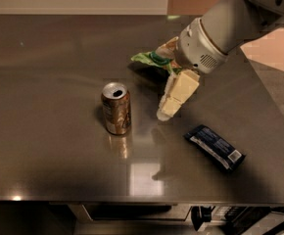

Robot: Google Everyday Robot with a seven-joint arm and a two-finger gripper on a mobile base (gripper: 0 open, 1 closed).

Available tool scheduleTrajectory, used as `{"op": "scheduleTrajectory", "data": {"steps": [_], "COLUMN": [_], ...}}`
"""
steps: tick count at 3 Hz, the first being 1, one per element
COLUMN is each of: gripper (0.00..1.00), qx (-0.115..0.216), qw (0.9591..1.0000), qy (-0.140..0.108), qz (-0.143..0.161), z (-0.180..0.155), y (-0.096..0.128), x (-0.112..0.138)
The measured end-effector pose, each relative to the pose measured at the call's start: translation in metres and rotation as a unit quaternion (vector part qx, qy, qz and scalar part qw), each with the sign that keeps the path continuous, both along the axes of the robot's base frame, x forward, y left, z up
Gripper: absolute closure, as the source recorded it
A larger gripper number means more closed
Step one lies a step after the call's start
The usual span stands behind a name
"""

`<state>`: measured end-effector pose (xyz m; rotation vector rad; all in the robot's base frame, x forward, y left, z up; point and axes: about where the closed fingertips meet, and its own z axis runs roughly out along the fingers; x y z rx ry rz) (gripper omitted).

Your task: Move orange can near green rice chip bag

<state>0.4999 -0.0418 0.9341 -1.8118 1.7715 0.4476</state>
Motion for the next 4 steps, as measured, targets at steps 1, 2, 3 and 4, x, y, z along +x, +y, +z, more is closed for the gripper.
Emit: {"op": "scheduleTrajectory", "data": {"steps": [1, 2, 3, 4], "gripper": [0.0, 0.0, 0.0, 0.16], "qx": [0.029, 0.043, 0.047, 0.053], "qw": [0.9994, 0.9986, 0.9982, 0.9974], "qy": [-0.001, 0.002, 0.011, 0.02], "qz": [0.02, 0.032, 0.036, 0.044], "z": [-0.007, -0.017, -0.025, -0.029], "y": [0.033, 0.06, 0.074, 0.083], "x": [0.007, 0.013, 0.015, 0.012]}}
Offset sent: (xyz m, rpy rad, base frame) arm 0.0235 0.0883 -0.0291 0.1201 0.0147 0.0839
